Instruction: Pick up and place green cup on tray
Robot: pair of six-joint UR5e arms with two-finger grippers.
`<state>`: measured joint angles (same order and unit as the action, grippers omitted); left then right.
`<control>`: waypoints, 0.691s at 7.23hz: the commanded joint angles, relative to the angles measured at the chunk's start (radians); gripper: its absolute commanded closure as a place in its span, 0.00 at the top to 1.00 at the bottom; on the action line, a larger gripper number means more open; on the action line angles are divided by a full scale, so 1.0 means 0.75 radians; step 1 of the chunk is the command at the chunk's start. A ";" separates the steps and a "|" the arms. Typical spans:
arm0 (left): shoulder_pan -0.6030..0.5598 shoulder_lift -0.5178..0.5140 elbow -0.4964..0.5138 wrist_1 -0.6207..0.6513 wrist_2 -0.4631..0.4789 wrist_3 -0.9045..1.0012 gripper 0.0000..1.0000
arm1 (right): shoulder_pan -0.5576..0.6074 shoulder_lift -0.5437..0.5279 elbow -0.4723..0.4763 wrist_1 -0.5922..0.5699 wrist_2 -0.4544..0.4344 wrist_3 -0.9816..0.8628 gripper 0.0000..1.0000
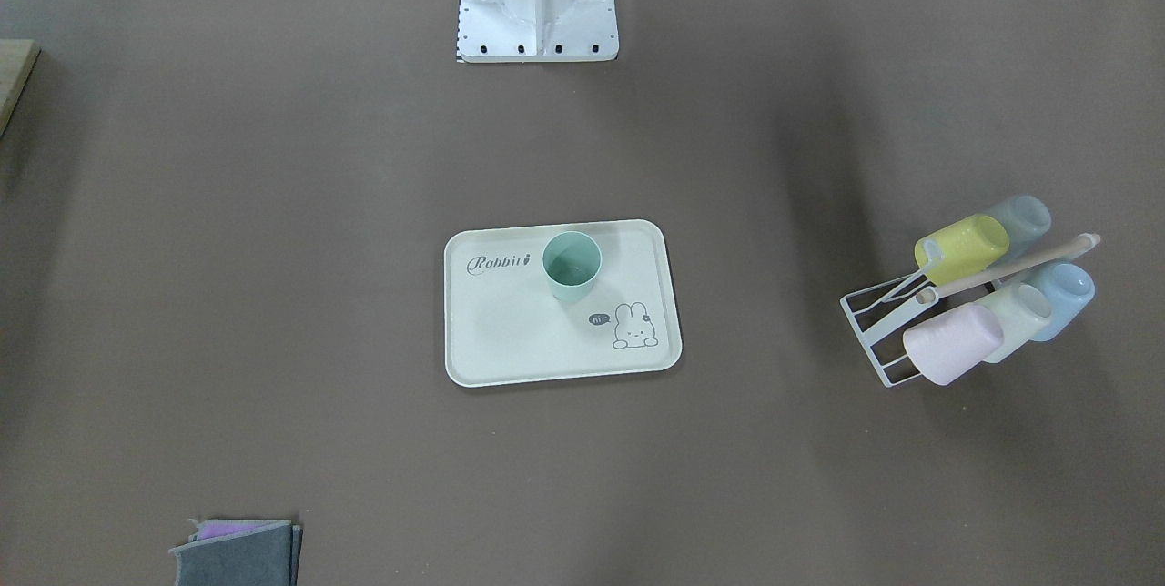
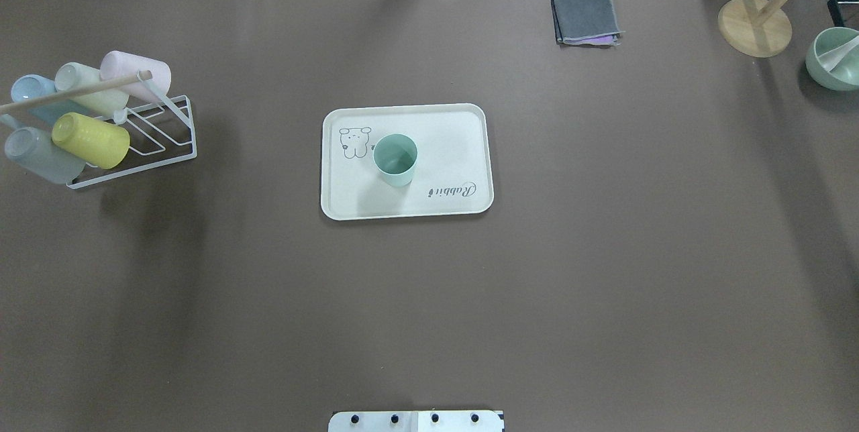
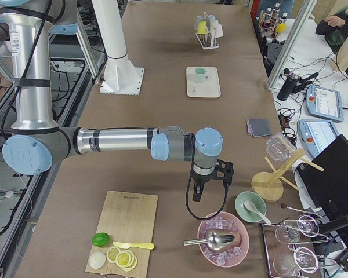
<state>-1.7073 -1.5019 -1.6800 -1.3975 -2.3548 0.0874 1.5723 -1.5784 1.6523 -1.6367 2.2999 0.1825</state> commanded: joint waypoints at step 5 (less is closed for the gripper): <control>-0.002 0.021 0.000 -0.002 0.002 0.000 0.98 | 0.000 -0.012 0.002 0.000 0.001 -0.002 1.00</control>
<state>-1.7081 -1.4894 -1.6799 -1.3984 -2.3532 0.0874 1.5723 -1.5876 1.6536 -1.6368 2.3010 0.1812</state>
